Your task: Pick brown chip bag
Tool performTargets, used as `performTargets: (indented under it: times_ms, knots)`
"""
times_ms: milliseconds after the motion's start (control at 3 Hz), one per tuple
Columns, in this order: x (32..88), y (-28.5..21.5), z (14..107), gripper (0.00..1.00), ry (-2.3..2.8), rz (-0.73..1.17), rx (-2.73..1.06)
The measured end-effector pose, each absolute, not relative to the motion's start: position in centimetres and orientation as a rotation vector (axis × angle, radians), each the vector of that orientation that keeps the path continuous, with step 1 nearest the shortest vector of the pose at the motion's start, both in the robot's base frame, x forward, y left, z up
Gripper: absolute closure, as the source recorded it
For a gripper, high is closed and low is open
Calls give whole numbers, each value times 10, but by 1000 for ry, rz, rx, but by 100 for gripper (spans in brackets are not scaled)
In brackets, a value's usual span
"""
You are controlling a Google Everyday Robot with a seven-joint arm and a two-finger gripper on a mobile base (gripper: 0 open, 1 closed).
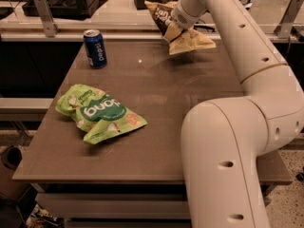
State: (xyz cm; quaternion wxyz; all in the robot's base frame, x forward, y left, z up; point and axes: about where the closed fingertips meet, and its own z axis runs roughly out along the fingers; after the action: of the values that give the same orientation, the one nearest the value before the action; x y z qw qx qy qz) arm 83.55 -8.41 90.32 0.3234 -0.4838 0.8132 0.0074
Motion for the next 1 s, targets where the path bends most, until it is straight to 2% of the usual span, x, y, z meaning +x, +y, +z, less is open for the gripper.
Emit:
performTargets:
  times_ms: [1000]
  knots:
    - [819, -123, 970, 100, 2083, -77, -1198]
